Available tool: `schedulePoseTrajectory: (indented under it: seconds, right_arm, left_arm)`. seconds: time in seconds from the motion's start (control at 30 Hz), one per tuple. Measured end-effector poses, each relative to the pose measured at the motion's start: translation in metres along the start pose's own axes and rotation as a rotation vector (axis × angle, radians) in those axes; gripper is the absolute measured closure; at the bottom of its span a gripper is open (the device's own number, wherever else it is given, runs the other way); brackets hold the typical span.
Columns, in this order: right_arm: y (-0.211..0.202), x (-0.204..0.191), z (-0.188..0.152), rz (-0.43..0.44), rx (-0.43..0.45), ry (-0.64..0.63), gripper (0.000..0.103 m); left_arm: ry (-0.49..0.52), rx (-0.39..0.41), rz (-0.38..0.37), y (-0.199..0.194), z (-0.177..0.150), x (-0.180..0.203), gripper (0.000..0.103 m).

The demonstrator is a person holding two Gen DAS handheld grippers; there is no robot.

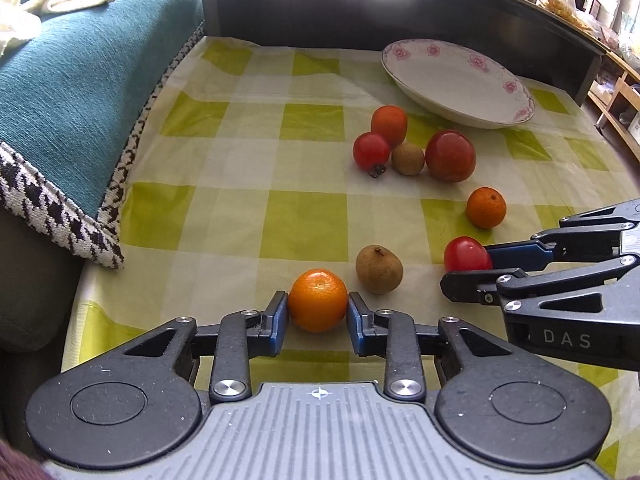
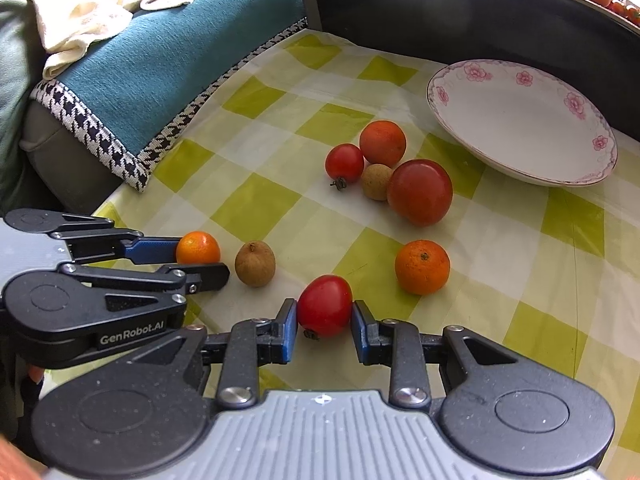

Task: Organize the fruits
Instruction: 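Grasp a tangerine with the left tool while the right tool grasps a red cherry tomato, then carry both fruits over the white plate and open both tools to drop them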

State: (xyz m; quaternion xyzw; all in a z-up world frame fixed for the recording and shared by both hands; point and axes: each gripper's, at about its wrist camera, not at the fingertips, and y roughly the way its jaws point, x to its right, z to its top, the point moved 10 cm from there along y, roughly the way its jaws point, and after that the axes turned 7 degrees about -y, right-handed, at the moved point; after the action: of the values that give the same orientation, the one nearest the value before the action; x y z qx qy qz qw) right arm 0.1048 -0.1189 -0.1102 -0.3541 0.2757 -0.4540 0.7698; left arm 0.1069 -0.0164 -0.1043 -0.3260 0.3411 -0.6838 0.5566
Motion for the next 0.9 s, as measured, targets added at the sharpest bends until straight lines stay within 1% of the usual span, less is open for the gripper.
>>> schedulePoseTrajectory:
  seconds: [0.1, 0.2, 0.3, 0.4, 0.53, 0.63, 0.73, 0.9]
  right_arm:
    - [-0.004, 0.001, 0.000, -0.003, 0.007, 0.005, 0.070]
    - [-0.014, 0.001, 0.000, -0.008, 0.018, 0.006, 0.070]
    - [-0.027, 0.004, 0.004, -0.020, 0.039, 0.008, 0.070]
    - [-0.044, 0.010, 0.012, -0.044, 0.067, 0.011, 0.070]
    - [-0.059, 0.026, 0.025, -0.079, 0.099, 0.027, 0.071]
    - [-0.062, 0.044, 0.033, -0.108, 0.099, 0.036, 0.071]
    - [-0.062, 0.066, 0.042, -0.126, 0.107, 0.069, 0.071]
    - [-0.057, 0.101, 0.058, -0.158, 0.126, 0.090, 0.071]
  left_arm:
    - [0.008, 0.023, -0.003, -0.009, 0.003, 0.003, 0.064]
    - [0.005, 0.042, -0.023, -0.019, 0.008, 0.008, 0.064]
    - [0.006, 0.040, -0.054, -0.027, 0.015, 0.020, 0.064]
    - [0.023, 0.046, -0.107, -0.032, 0.027, 0.038, 0.064]
    - [0.081, 0.064, -0.136, -0.024, 0.052, 0.062, 0.064]
    - [0.088, 0.068, -0.161, -0.015, 0.070, 0.073, 0.064]
    - [0.098, 0.074, -0.167, -0.005, 0.087, 0.083, 0.065]
    - [0.117, 0.070, -0.188, 0.014, 0.108, 0.101, 0.065]
